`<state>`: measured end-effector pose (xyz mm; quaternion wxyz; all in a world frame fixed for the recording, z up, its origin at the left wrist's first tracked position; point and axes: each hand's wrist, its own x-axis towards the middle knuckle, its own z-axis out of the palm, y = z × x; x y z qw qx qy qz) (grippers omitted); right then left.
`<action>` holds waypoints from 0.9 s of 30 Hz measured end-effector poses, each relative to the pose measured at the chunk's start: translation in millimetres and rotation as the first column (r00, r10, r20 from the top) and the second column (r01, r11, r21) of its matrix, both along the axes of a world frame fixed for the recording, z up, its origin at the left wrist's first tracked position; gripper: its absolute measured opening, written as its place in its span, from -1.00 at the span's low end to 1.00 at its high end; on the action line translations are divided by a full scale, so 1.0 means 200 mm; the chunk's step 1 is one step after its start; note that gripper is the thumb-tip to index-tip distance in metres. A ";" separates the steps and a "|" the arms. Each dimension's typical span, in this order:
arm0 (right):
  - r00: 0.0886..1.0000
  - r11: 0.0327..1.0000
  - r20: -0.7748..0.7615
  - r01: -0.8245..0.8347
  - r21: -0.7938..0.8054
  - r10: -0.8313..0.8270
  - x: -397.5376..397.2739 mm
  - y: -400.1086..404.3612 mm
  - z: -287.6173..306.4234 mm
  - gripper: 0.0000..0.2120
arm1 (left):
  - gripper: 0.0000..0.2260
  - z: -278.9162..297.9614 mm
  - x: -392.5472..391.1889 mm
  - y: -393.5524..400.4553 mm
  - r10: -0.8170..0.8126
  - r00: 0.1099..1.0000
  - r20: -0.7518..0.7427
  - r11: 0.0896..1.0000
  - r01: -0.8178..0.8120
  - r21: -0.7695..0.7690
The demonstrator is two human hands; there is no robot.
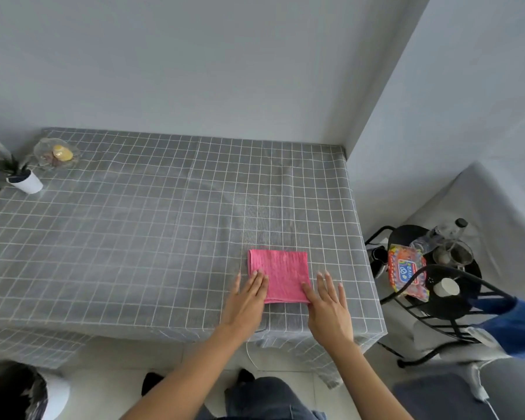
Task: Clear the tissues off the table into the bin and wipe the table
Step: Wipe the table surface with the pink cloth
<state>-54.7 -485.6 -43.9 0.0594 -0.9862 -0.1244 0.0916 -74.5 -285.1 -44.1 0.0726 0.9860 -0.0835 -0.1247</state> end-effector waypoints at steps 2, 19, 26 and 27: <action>1.000 1.000 -0.015 0.002 -0.001 -0.002 -0.03 0.00 -0.01 -0.46 | -0.43 -0.02 -0.03 0.00 -0.001 1.000 -0.013 1.000 0.001 -0.020; 0.999 0.987 -0.043 -0.009 0.158 0.016 0.17 0.13 0.00 -0.48 | -0.52 0.01 0.09 0.05 0.063 0.998 -0.017 0.983 -0.065 -0.174; 0.989 0.997 -0.148 0.013 0.081 -0.001 0.22 0.18 -0.09 -0.49 | -0.51 -0.03 0.21 0.05 0.140 0.979 -0.147 0.989 -0.144 -0.017; 0.989 0.997 -0.145 0.015 0.077 -0.003 0.22 0.17 -0.11 -0.49 | -0.50 -0.04 0.21 0.06 0.138 0.976 -0.166 0.990 -0.141 -0.006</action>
